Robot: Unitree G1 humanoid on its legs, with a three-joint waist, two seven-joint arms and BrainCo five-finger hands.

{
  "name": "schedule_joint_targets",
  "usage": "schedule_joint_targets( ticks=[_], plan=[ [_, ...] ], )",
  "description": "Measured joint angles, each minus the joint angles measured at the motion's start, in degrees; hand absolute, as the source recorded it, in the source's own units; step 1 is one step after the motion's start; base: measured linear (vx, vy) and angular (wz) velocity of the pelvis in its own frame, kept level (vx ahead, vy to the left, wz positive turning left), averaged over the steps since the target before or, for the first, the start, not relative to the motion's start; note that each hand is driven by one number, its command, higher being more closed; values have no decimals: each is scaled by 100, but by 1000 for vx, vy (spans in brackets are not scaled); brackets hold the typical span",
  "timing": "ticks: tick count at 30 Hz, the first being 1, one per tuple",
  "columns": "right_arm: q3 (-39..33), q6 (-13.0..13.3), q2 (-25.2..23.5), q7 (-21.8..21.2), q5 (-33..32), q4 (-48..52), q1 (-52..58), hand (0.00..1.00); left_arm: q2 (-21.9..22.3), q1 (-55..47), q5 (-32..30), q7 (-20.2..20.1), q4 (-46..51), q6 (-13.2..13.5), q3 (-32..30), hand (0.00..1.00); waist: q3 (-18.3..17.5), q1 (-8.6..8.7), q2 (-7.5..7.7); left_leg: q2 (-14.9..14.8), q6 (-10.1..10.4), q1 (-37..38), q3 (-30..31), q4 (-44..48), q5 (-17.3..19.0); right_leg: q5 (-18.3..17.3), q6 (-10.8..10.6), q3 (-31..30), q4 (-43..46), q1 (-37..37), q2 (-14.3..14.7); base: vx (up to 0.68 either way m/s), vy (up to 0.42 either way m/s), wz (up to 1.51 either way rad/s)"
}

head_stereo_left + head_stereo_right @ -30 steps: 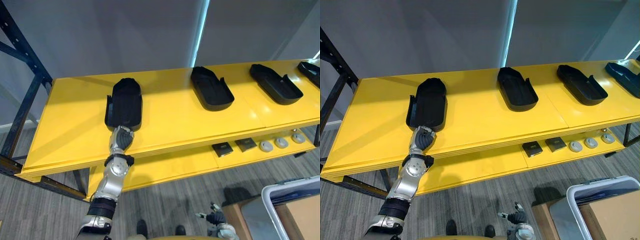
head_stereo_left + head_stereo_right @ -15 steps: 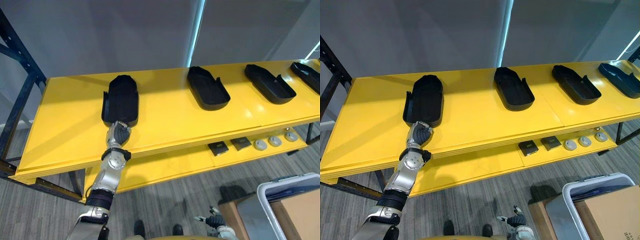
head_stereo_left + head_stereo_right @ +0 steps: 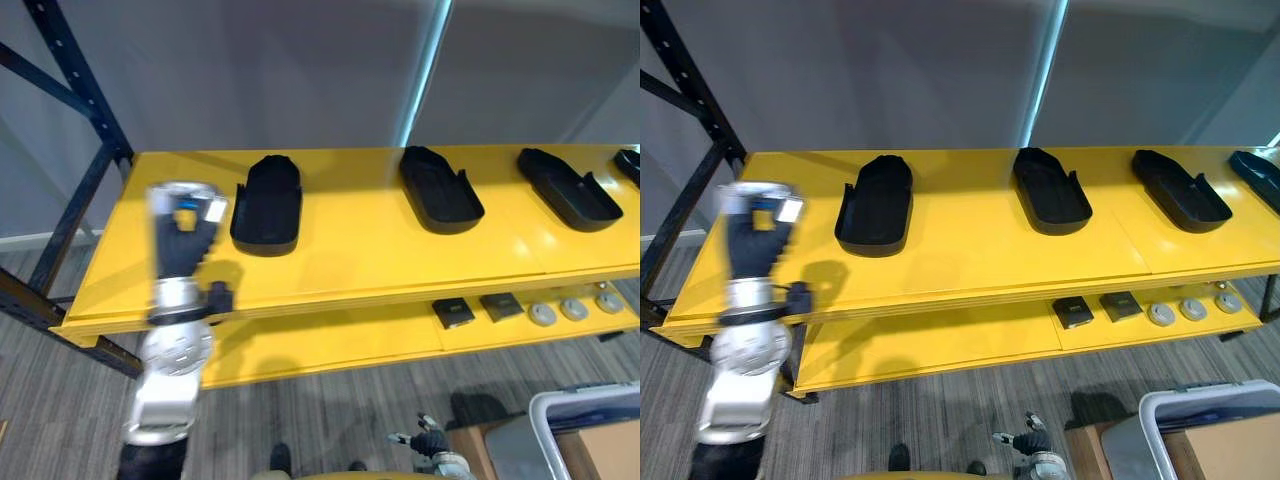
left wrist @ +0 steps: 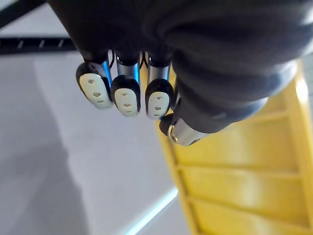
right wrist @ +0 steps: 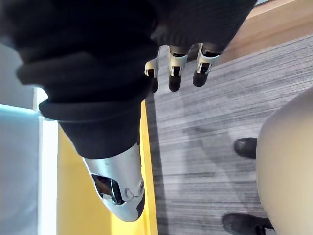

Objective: Walk over and take plastic housings, then place them on the shelf

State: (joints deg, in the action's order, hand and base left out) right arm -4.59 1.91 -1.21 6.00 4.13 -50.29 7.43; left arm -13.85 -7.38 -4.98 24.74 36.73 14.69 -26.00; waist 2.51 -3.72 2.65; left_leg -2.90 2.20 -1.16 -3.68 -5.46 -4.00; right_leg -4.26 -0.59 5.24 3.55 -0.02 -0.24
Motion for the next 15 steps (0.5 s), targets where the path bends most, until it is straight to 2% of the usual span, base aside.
schedule_joint_targets(
  ticks=[2, 4, 5, 8, 9, 10, 13, 15],
  plan=[
    [2, -1, -21, 4, -1, 4, -17, 0, 306, -436, 180, 258, -34, -4, -480, 100, 0, -39, 0, -2, -6, -4, 82, 4, -1, -54, 3, 87, 48, 14, -37, 31, -15, 25],
    [5, -2, -61, 32, -3, 35, -40, 0, 742, -1096, 428, 424, -260, -63, -616, 100, -1, -54, 16, 7, -34, -53, 140, 229, 147, -134, -9, 173, 81, 87, -85, 31, -1, 22],
    [10, -3, -62, 34, -1, 73, -42, 0, 865, -1256, 446, 418, -388, -86, -612, 100, -2, -63, 17, 9, -45, -59, 138, 306, 205, -159, -11, 174, 111, 87, -93, 15, -2, 7],
    [127, 1, -44, 47, 3, 257, -54, 0, 1289, -1699, 431, 283, -1510, -399, -512, 100, -6, -68, 15, -15, -19, -234, 122, 761, 509, -260, -4, 175, 215, 84, -91, 0, 0, 0],
    [144, -2, -45, 48, 6, 259, -88, 0, 1390, -1695, 431, 186, -2027, -535, -481, 0, -11, -77, 25, -27, -24, -276, 117, 891, 579, -297, 6, 176, 247, 82, -87, 32, -27, -2],
    [220, -11, -43, 48, 37, 259, -87, 0, 1551, -1661, 543, 25, -2940, -740, -486, 0, -10, -73, 14, -56, -32, -322, 66, 1094, 702, -334, 22, 172, 281, 86, -74, 46, -36, -6],
    [290, -68, -28, 42, 59, 260, -78, 0, 1754, -1609, 979, -130, -4295, -918, -468, 0, -27, -44, 38, -118, -21, -407, 18, 1412, 917, -398, 48, 115, 355, 91, -37, 62, -36, -16],
    [269, -103, -29, 52, 59, 260, -74, 0, 1822, -1469, 1260, -376, -5470, -1063, -412, 0, -33, -38, 50, -139, 30, -414, -4, 1581, 1011, -464, 26, 70, 434, 103, -40, 77, -18, -12]
  ],
)
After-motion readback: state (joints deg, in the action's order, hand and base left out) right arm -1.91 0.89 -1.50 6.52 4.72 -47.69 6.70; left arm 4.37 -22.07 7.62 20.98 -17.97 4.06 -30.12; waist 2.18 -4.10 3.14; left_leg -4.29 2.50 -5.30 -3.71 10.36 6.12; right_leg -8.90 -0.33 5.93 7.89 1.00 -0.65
